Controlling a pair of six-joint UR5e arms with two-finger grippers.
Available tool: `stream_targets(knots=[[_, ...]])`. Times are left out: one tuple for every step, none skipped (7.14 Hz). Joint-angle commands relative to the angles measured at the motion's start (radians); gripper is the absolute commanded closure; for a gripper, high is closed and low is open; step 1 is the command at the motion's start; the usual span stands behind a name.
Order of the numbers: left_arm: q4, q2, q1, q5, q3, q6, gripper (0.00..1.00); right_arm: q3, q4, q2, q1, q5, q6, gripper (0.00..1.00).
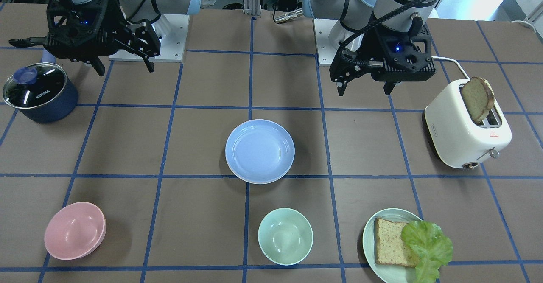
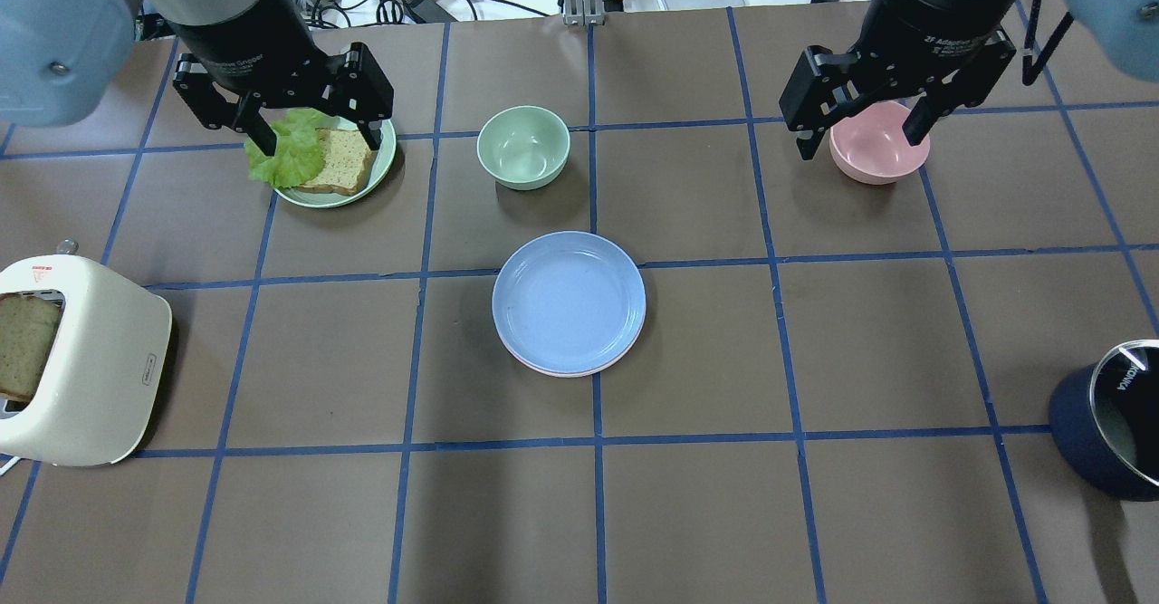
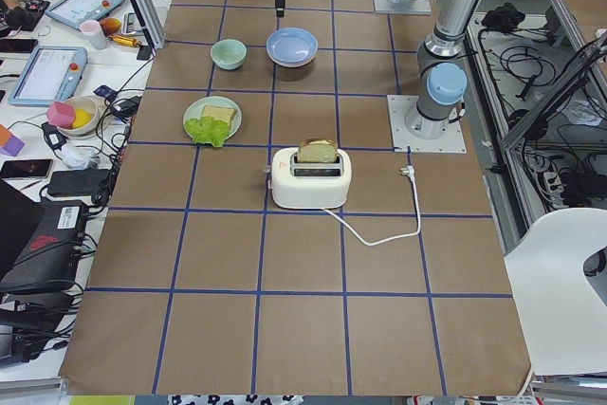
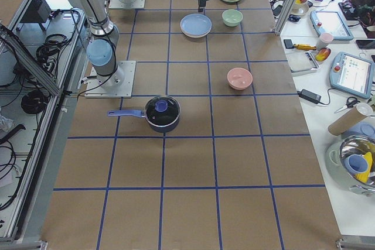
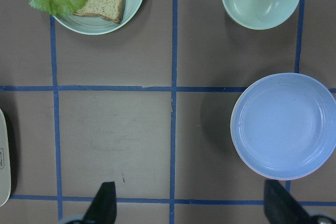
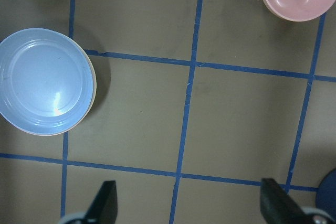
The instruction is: Stack three plates with pink and blue
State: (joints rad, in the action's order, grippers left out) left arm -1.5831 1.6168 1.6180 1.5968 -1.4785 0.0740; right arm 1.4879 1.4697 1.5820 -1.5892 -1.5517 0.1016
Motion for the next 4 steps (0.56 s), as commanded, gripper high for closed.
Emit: stream_targets(knots=[[0.0,0.0,0.0,-0.004,0.0,0.003,0.0,0.0,0.0,0.0,0.0,-0.001,0.004,0.05],[0.0,0.0,0.0,-0.004,0.0,0.004,0.0,0.0,0.0,0.0,0.001,-0.001,0.006,0.05],[0.0,0.0,0.002,-0.003,0.0,0.007,0.0,0.0,0.0,0.0,0.001,-0.001,0.006,0.05],[-0.002,0.0,0.002,-0.001,0.001,0.007,0.0,0.0,0.0,0.0,0.0,-0.002,0.004,0.05]])
